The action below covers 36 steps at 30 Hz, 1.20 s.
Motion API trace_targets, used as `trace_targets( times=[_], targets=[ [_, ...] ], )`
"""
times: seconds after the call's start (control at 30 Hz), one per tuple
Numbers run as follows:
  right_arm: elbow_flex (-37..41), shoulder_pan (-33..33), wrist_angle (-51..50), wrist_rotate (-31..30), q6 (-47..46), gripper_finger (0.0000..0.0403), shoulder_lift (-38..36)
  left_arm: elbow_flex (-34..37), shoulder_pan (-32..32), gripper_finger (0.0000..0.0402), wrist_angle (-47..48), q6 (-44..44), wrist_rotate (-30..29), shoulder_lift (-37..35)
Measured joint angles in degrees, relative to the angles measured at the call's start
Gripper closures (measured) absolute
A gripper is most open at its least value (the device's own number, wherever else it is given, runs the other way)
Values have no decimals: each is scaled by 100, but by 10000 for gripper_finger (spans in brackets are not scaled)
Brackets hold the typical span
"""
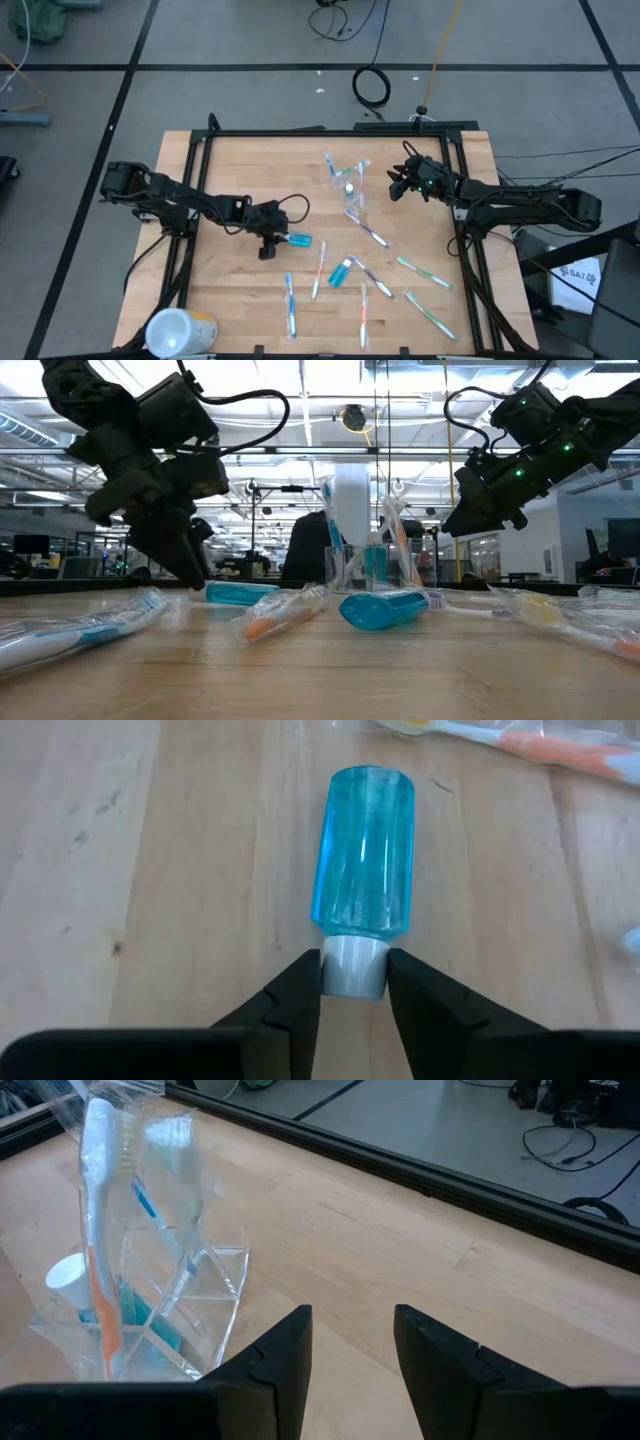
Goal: Pick & Place toothbrushing station
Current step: Put the left blue mouthwash into the transparent organizer
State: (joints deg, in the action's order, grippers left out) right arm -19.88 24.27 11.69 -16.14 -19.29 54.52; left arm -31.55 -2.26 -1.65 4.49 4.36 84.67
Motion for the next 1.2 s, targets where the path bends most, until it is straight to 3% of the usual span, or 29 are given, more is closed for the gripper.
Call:
trace_targets(
  times=[0.27,0.43,0.6,1.2],
  targets=[
    [0,-1,-2,0,-10,268,2,-15,0,282,-691,200,-22,476],
    [0,-1,-29,0,-13,268,2,-20,-39,281,-1041,201,-444,760],
    [1,-2,-42,0,0,268,2,-15,-43,281,-1162,199,-754,790],
    [0,-2,-42,0,0,268,2,-7,-42,282,-1209,103,-799,797]
  ],
)
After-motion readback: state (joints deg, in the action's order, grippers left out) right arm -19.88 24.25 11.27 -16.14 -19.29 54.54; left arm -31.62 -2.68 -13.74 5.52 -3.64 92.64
